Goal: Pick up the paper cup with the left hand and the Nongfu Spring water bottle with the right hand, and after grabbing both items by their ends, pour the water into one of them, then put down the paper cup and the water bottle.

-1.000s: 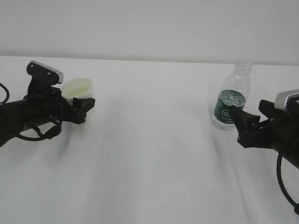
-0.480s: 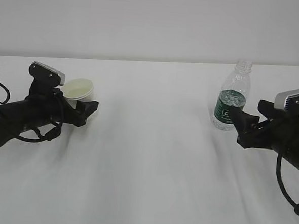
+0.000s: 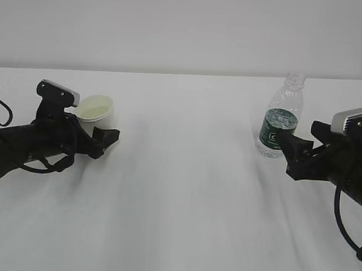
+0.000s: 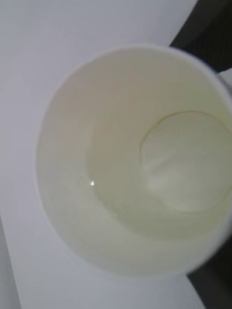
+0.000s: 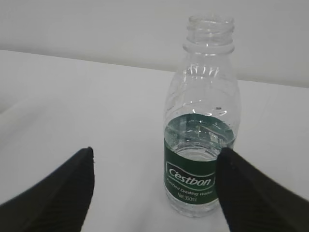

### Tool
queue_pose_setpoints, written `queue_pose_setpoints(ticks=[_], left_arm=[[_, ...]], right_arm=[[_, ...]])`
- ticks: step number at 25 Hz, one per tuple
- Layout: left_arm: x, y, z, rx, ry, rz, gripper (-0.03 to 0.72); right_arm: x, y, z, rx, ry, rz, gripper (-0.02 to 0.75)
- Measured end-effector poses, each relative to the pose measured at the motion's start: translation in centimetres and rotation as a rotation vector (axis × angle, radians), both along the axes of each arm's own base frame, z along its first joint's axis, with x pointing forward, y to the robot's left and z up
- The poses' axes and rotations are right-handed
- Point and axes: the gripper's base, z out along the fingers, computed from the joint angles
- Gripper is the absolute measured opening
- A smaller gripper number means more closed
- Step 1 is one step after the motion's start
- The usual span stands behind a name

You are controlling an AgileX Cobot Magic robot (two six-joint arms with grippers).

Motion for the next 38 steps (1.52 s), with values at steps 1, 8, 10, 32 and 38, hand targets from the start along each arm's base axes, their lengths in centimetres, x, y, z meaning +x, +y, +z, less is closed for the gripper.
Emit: queue_pose_setpoints(ticks=[1,8,10,32,38], left_arm=[[-0.01,0.0,-0.02,0.002,0.002,-0.001,0.651],[-0.1,-0.24,0.08,0.001,-0.012,-0.034,0.653],[-0.1,-0.26,0.09,0.001,-0.013,-0.036,0.669],[-0.33,-0.57,0.09,-0.016,-0.003,-0.079,0.69],[-0.43,-0.67,0.03,-0.006,0.0,-0.098,0.69]], right_arm=[[0.0,0.01,0.0,0.0,0.0,0.002,0.593],[-0.03,0.09,-0.01,-0.003,0.0,0.011,0.592],[-0.03,0.09,-0.01,-0.003,0.0,0.012,0.592],[-0.04,0.11,-0.01,-0.003,0.0,0.014,0.592],[-0.05,0.12,-0.01,-0.004,0.0,0.016,0.592]])
